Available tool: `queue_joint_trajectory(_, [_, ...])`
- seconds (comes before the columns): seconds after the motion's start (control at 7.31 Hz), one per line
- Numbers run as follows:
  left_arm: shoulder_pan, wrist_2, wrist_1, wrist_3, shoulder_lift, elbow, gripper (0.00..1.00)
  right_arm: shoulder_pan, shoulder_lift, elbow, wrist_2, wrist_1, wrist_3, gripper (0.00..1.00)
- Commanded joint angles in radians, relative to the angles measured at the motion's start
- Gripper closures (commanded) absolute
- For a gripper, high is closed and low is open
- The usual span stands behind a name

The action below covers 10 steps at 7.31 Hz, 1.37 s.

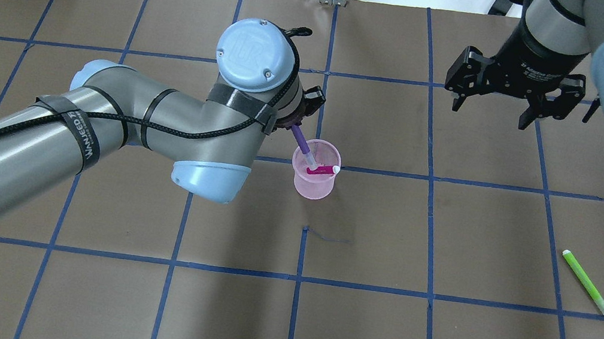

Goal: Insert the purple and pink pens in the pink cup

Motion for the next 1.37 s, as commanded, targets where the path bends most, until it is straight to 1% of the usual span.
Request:
queue_joint_trajectory(0.0, [-0.013, 0.004, 0.001, 0.000, 0.000, -0.008, 1.00, 0.000, 0.000, 0.000, 0.003, -0.003, -0.002, 0.00])
queue_joint_trajectory(0.27, [-0.022, 0.022, 0.005, 0.000, 0.000, -0.008, 1.00, 0.000, 0.000, -0.001, 0.001, -0.007, 0.003, 0.00])
queue_joint_trajectory(0.41, [-0.024, 0.025, 0.005, 0.004, -0.001, -0.010, 0.94, -0.001, 0.000, -0.001, 0.000, -0.008, 0.006, 0.00])
queue_joint_trajectory(0.68, [-0.024, 0.024, 0.005, 0.003, -0.001, -0.010, 0.65, -0.001, 0.001, 0.000, 0.000, -0.009, 0.008, 0.00])
queue_joint_trajectory(0.82, [-0.024, 0.022, 0.005, 0.003, -0.003, -0.010, 0.57, 0.000, 0.000, 0.000, 0.001, -0.009, 0.008, 0.00])
queue_joint_trajectory(1.09, [-0.024, 0.022, 0.005, 0.004, -0.006, -0.010, 0.49, 0.000, 0.001, 0.000, 0.001, -0.008, 0.008, 0.00])
queue_joint_trajectory(1.23, [-0.019, 0.022, 0.007, 0.020, -0.003, 0.005, 0.40, 0.000, 0.000, 0.000, 0.000, -0.008, 0.008, 0.00])
